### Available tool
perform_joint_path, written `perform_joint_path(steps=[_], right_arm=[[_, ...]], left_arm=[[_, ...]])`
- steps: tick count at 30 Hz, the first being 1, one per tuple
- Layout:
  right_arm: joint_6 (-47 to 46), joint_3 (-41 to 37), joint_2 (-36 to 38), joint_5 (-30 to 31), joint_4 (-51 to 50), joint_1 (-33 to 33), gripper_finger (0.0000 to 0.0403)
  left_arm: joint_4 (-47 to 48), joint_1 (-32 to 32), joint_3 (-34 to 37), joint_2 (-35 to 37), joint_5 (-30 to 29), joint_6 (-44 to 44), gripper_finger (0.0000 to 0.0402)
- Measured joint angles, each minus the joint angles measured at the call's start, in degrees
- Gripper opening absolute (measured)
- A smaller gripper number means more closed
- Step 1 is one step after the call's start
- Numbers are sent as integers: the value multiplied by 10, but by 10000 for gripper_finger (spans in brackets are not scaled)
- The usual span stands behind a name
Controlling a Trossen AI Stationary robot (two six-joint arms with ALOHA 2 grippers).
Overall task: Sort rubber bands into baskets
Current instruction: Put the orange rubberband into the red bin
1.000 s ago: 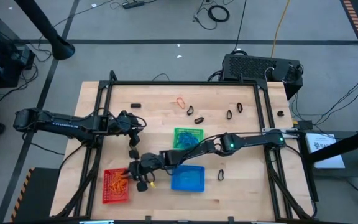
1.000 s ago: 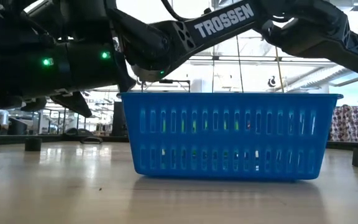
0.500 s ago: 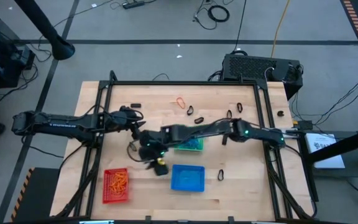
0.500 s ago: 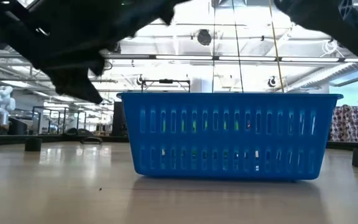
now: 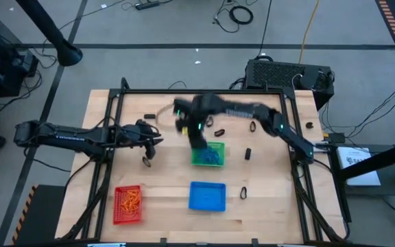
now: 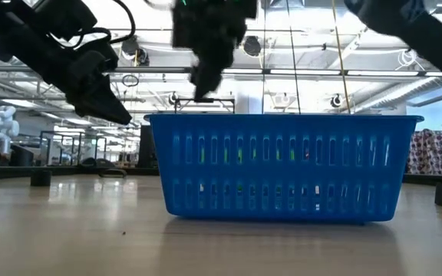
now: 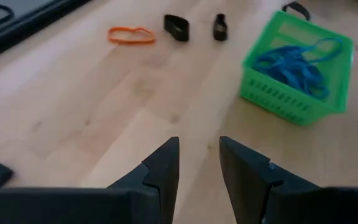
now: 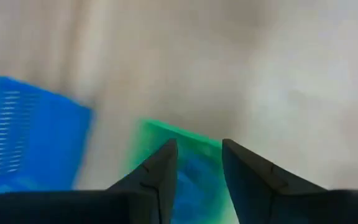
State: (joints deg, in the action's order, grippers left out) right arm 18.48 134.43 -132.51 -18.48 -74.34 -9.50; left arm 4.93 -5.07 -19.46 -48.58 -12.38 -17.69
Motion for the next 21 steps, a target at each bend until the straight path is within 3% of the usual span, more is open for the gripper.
perform_joint_path(steps=[5,11,18,21], right_arm=[[-40,-47,-7,-9,4,-100,120],[-131,-122,-8,-9,98,-177,120],[-218,-176,-8,88,143,-206,120],[-217,-203,-8,95,158,-200,120]], left_arm=[[1,28,0,-5,1,-15,121],[0,49,0,-5,-4,-28,121],[-15,64,0,-20,-45,-31,121],[-36,67,0,-40,-45,-30,121]])
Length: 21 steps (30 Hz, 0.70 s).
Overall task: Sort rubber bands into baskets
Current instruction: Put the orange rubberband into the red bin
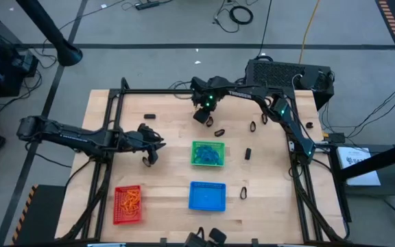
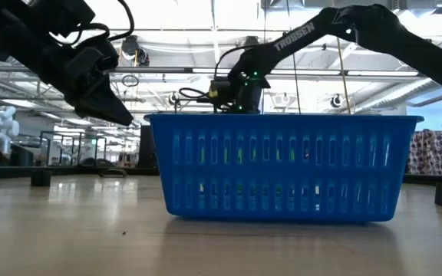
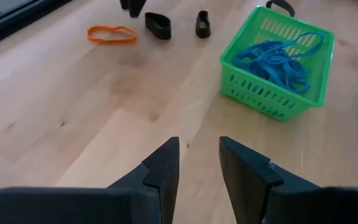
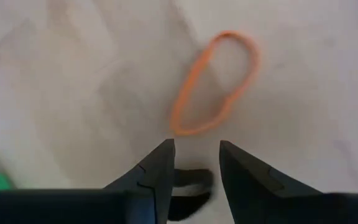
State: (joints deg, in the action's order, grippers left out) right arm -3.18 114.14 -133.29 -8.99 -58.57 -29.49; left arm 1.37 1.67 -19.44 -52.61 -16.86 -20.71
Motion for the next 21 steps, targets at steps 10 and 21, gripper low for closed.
perform_joint_path(steps=[10,21], right_arm=[[-94,-35,0,72,78,22,120],[-15,-37,41,111,49,41,120]], left_arm=[[-91,0,0,-96,0,16,121],[-196,-11,0,-157,-5,99,121]])
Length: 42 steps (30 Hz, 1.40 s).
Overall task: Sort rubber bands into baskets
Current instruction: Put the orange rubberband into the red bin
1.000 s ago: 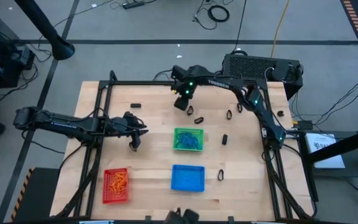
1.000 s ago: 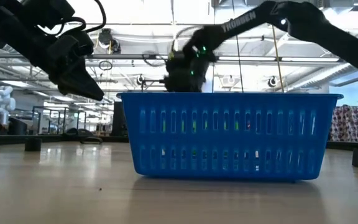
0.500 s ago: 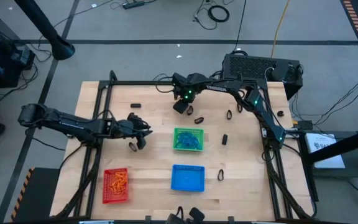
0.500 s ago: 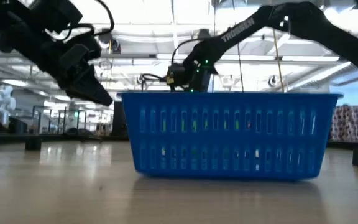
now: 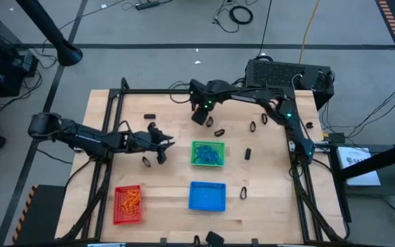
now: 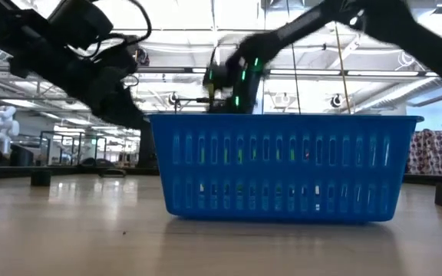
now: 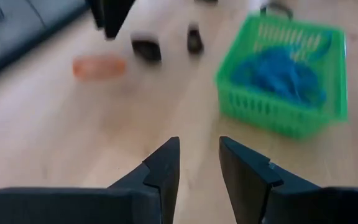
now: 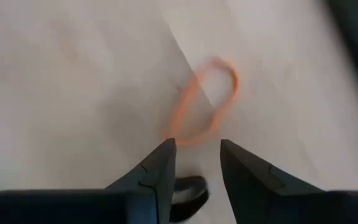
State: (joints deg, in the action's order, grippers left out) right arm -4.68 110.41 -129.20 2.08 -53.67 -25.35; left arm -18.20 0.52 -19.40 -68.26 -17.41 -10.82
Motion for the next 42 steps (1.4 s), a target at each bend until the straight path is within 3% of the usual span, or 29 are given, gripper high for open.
perform_joint_path(steps=[4,9,13,19,22,30,34,42], right_arm=[[49,-2,80,-9,10,8,120],[85,-84,189,-23,27,8,120],[86,-242,316,-23,97,7,120],[42,-512,497,-23,337,19,120],[27,-617,558,-25,437,37,120],[23,-778,615,-24,624,70,120],[24,-791,616,-24,635,74,120],[29,-792,616,-25,636,80,120]], left_arm=[[-88,-33,-15,-49,18,86,121],[-83,-98,-102,-150,103,140,121],[-18,-152,-192,-234,146,196,121],[166,-232,-355,-325,218,279,121],[243,-259,-417,-356,224,343,121],[377,-313,-575,-460,250,501,121],[477,-327,-671,-526,284,529,121],[607,-331,-811,-629,285,576,121]])
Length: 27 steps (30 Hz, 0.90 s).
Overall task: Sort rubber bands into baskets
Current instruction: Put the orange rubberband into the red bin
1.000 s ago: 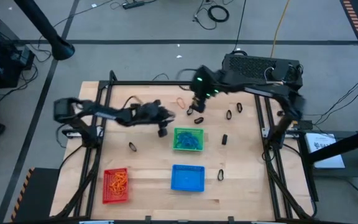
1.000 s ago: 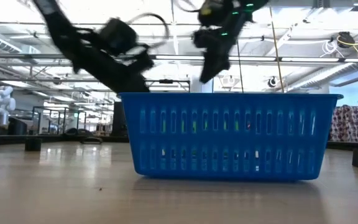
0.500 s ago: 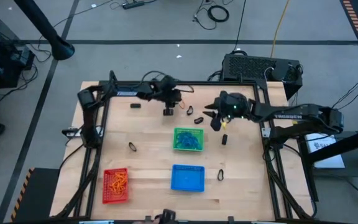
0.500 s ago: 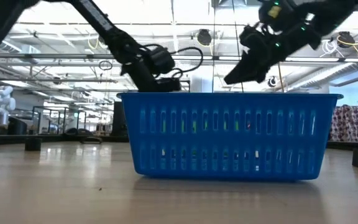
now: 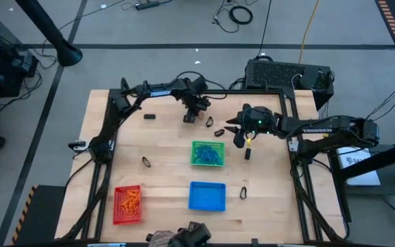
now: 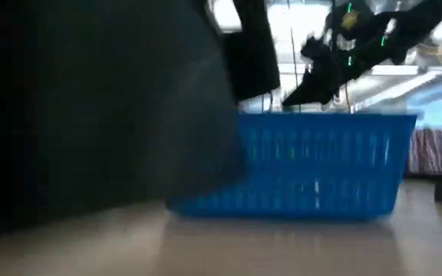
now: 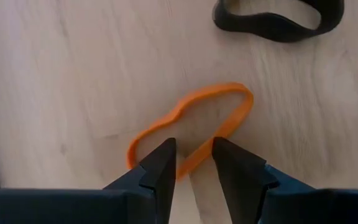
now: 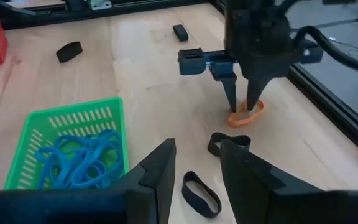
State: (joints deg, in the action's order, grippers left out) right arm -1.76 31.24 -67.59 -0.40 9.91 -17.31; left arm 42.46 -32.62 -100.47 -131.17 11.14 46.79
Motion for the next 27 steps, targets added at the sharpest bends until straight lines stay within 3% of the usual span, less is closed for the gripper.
perform_joint_path(steps=[8,11,16,22,27], right_arm=[[10,0,0,-1,2,6,120],[10,0,0,0,5,6,120],[10,0,0,0,16,6,120],[13,0,0,0,17,6,120],[18,0,0,0,14,9,120]], left_arm=[[107,-8,-64,-29,15,-13,113],[112,-9,-60,-29,16,-8,88],[109,-6,-58,-28,-3,-12,13],[143,-1,-52,-1,-19,-25,3],[166,-4,-55,88,66,-30,2]])
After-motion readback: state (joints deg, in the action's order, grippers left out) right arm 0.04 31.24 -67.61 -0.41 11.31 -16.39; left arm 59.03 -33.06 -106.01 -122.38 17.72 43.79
